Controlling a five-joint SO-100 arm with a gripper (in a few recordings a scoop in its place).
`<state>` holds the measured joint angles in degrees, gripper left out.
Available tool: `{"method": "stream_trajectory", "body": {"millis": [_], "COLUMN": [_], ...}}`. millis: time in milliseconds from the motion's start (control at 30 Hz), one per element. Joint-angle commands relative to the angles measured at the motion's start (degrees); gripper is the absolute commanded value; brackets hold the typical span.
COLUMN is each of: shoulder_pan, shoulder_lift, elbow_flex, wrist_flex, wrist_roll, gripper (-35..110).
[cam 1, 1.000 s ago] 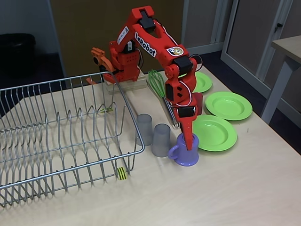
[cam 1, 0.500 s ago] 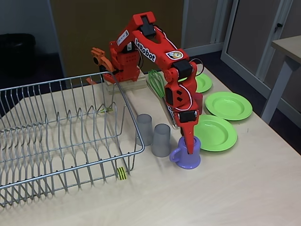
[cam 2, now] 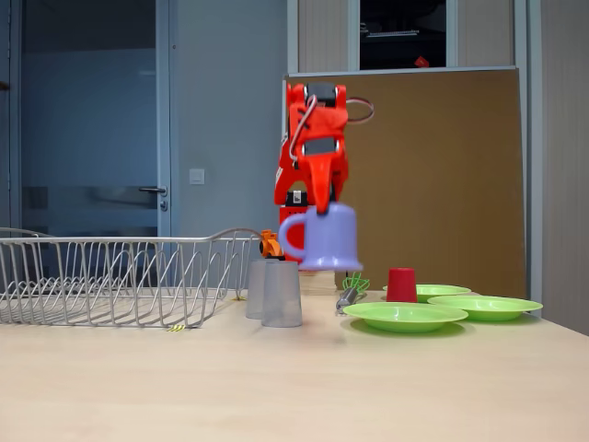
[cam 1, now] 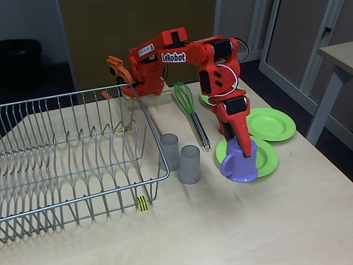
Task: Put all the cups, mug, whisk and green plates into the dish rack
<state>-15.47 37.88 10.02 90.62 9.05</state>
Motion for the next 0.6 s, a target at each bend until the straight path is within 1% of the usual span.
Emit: {"method": "stream_trajectory", "body": {"millis": [0,67,133,233,300,467,567], "shoulder_pan": [-0.4,1.3,4.2,9.9,14.5,28.3,37.1], "shoulder_lift": [3.8,8.6,14.8,23.9,27.9,32.0,30.2], "elbow_flex": [-6.4,-4.2,2.0,12.7,16.6,20.3,18.5], "wrist_flex": [2.2,2.9,3.1,2.9,3.3,6.2,8.3], "wrist_roll": [-6.5,-9.1,-10.1,-13.2,-16.3,-24.1,-29.0], "gripper": [9,9,8,9,9,9,9]}}
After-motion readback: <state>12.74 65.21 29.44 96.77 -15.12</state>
